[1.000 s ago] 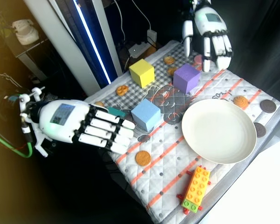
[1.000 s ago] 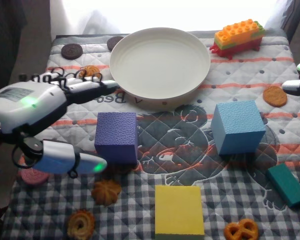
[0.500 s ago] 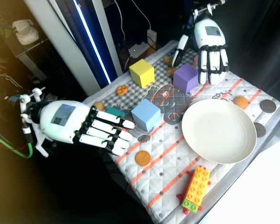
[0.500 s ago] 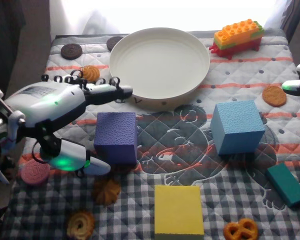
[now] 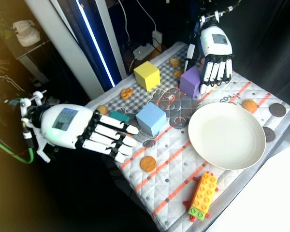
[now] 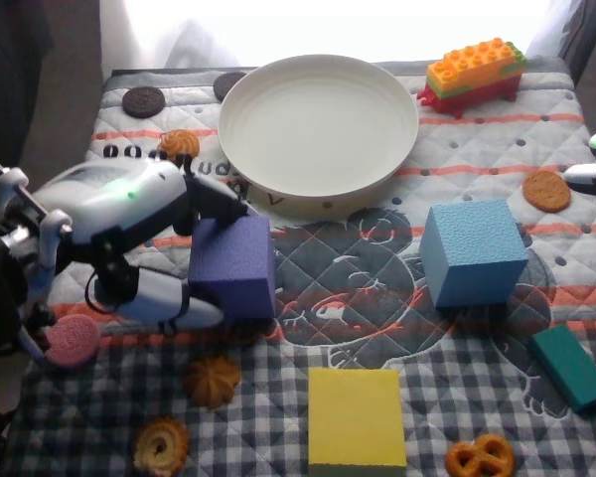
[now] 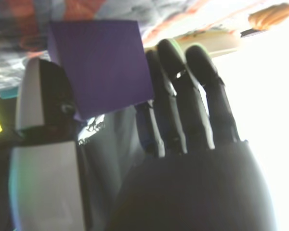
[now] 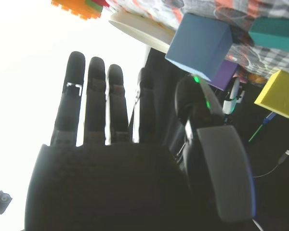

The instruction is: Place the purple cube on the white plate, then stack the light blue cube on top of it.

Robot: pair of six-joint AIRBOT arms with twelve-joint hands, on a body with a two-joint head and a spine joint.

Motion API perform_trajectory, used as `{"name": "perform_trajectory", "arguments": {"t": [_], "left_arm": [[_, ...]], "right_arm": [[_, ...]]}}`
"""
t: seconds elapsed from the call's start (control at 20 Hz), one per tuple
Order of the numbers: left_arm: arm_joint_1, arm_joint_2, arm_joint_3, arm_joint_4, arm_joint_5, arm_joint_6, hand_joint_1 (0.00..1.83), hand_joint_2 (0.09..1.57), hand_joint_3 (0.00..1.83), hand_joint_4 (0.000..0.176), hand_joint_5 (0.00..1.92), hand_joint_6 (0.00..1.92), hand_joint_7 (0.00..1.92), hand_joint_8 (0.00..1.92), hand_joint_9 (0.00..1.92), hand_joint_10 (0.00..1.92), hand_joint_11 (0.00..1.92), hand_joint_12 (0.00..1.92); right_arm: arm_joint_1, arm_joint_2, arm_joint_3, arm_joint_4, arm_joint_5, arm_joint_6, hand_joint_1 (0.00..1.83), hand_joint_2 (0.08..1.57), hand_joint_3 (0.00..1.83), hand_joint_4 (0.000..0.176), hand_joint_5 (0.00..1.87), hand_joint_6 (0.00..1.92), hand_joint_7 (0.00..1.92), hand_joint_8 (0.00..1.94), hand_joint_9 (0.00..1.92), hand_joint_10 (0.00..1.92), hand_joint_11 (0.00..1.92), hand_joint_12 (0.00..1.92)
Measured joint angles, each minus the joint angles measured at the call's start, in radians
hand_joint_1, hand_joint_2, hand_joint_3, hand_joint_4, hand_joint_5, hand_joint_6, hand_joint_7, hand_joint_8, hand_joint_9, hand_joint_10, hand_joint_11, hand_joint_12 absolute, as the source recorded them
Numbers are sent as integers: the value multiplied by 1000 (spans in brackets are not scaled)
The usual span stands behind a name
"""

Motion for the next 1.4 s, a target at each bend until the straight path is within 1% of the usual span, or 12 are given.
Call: {"name": "perform_trajectory", "arguments": {"t": [0.05,0.3,0.55,0.6,0.65,0.7,0.75,0.95,1.15,1.25,1.3,1.4], "left_arm": [[-18,0,2,2,-11,0,1169,1209,1,0,864,989,659,1534,417,1572,251,1795],[-136,-22,79,2,-23,2,1085,1164,0,0,894,1067,613,1301,473,1537,305,1899],[-272,-188,270,-5,116,2,1230,1170,0,0,923,852,841,1424,619,1050,287,1481],[-285,-224,310,-16,154,2,1132,1121,0,0,976,936,698,1026,605,1058,308,1458],[-296,-267,366,-40,207,2,1062,1120,0,54,963,992,693,830,592,1015,313,1430],[-304,-292,402,-55,228,1,1013,1124,1,152,941,1030,692,820,571,1050,295,1475],[-315,-322,452,-63,256,3,1013,1115,0,171,961,999,685,859,558,1135,285,1537],[-338,-382,557,-70,323,3,1021,1102,0,176,983,963,616,987,454,1281,187,1499],[-350,-433,607,-72,359,3,983,1139,7,176,903,1087,585,1010,425,1296,177,1572],[-351,-448,620,-72,379,3,966,1160,1,176,865,1146,513,1065,330,1489,82,1702],[-351,-449,624,-72,386,3,915,1089,0,110,770,451,484,1043,302,1462,46,1686],[-351,-449,631,-72,393,29,890,1023,0,111,730,39,436,971,277,1388,56,1654]], "right_arm": [[0,0,0,1,0,0,471,1377,1,81,409,0,335,0,365,1,177,718],[0,0,0,2,1,0,453,1400,4,86,398,1,313,0,355,1,207,635],[0,-14,11,-1,3,3,467,1387,0,90,416,1,336,3,406,11,270,668],[0,-16,13,-1,2,5,436,1392,2,86,411,0,330,0,413,9,283,675],[0,-18,14,2,0,5,482,1394,1,77,422,3,334,2,394,3,246,666],[0,-19,15,4,-1,5,538,1392,0,68,432,4,342,3,368,1,210,657],[0,-21,21,-1,1,15,581,1393,0,73,432,3,341,1,358,1,195,656],[4,-35,29,-7,1,23,540,1378,0,100,400,2,333,0,366,1,127,725],[7,-48,50,-12,3,44,590,1375,0,61,430,8,337,3,371,1,128,721],[10,-58,59,-19,2,54,555,1379,1,77,424,2,337,1,374,1,134,715],[14,-61,59,-19,-2,55,553,1381,2,67,434,5,344,4,373,0,129,713],[17,-65,59,-24,2,58,552,1392,2,42,492,13,367,5,407,7,147,732]]}}
